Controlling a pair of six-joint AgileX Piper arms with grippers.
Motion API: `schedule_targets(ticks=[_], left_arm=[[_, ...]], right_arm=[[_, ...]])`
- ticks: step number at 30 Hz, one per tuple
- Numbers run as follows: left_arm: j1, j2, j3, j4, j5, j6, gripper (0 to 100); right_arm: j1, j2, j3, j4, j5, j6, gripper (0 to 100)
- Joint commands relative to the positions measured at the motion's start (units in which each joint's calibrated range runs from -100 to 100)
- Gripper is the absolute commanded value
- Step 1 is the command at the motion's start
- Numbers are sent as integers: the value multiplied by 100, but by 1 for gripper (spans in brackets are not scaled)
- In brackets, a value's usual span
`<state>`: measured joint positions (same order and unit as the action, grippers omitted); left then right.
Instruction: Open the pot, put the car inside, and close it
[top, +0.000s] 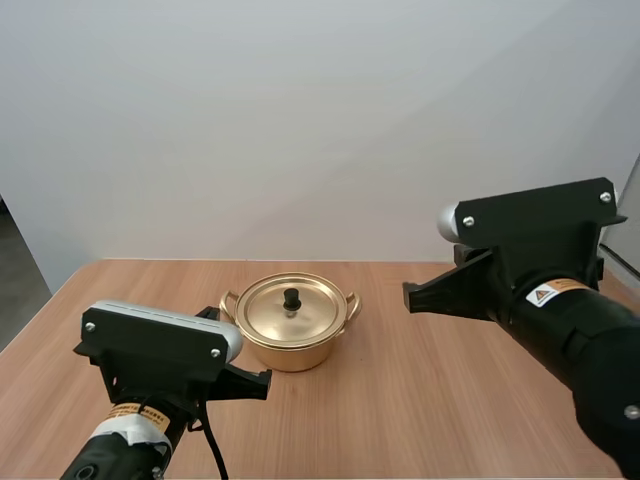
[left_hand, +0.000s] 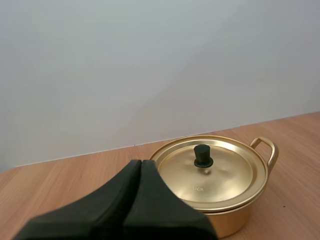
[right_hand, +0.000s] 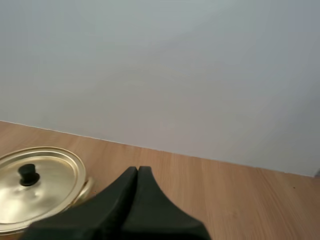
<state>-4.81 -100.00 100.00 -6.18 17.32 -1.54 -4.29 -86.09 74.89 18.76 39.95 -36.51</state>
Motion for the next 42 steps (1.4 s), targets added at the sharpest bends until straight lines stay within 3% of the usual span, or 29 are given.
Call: schedule_targets(ticks=[1, 5, 11, 14, 16, 18, 21, 25, 32, 42], left_arm=[[29, 0, 0, 4, 10, 6, 0], [125, 0, 0, 4, 10, 6, 0], [131, 0, 0, 4, 10, 6, 0], [131, 0, 0, 4, 10, 6, 0], [131, 0, 0, 4, 10, 6, 0], [131, 0, 0, 4, 62, 6, 0], [131, 0, 0, 5, 1389, 53, 0], [134, 0, 0, -19, 1334, 87, 0], [134, 0, 0, -19, 1313, 87, 0], [134, 0, 0, -19, 1209, 87, 0]], right_arm=[[-1, -20, 592, -408, -2008, -8, 0], [-1, -20, 1045, -597, -2600, 6, 0], [-1, -54, 1413, -667, -2818, 6, 0], [-1, -683, 1767, -715, -2866, 118, 0], [-1, -1041, 2002, -1115, -2870, 536, 0], [-1, -1354, 2236, -1999, -2870, 1378, 0], [15, -1391, 2446, -2914, -2870, 2439, 0], [125, -1391, 2478, -2580, -2125, 2618, 0], [185, -1391, 2511, -2767, -494, 2618, 0], [191, -1391, 2511, -2829, -631, 2618, 0]])
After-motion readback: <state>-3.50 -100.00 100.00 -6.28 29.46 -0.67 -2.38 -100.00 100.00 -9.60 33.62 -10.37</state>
